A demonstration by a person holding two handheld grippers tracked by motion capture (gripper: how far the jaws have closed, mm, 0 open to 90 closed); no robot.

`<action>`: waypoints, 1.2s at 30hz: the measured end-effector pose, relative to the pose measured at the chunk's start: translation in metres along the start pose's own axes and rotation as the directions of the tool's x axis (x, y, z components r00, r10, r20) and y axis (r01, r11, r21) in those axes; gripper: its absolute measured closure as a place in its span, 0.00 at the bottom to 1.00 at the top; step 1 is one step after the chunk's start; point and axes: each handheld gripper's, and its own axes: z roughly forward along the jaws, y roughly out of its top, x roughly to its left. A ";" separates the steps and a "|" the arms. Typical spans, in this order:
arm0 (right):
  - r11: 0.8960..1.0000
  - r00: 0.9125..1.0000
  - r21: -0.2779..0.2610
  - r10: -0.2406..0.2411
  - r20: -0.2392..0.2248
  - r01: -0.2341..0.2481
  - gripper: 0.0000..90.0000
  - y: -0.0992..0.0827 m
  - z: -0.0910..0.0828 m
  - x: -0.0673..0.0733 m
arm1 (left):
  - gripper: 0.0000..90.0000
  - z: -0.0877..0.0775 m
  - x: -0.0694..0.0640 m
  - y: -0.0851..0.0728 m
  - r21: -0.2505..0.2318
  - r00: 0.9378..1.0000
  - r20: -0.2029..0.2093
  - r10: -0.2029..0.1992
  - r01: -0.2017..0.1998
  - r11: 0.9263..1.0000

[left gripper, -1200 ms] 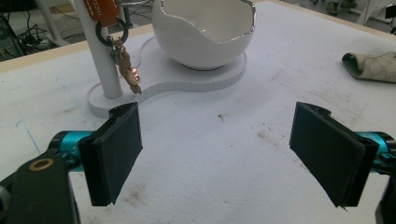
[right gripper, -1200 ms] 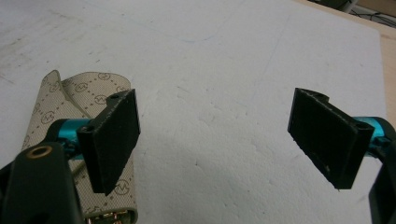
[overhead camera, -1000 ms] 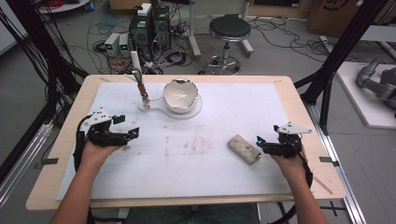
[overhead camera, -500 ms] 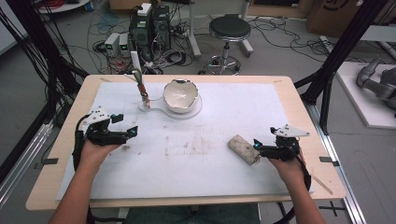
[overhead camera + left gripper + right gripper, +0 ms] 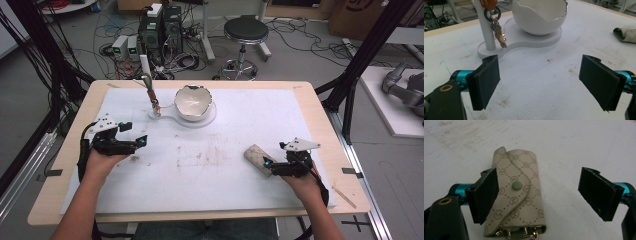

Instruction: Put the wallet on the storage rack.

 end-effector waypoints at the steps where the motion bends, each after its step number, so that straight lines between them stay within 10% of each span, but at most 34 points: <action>1: 1.000 1.000 0.008 -0.007 -0.011 0.007 0.19 0.000 0.001 0.001 | 0.19 0.000 0.000 0.000 -0.001 1.000 0.002 0.001 -0.001 1.000; 19: 0.980 0.988 0.175 -0.068 -0.136 0.091 0.19 -0.008 0.022 0.008 | 0.19 0.001 -0.001 0.000 0.007 1.000 0.005 0.006 -0.006 1.000; 36: 0.981 0.984 0.181 -0.035 -0.174 0.067 0.38 -0.009 0.019 0.000 | 0.19 0.001 -0.004 0.000 0.017 1.000 0.010 0.023 -0.023 1.000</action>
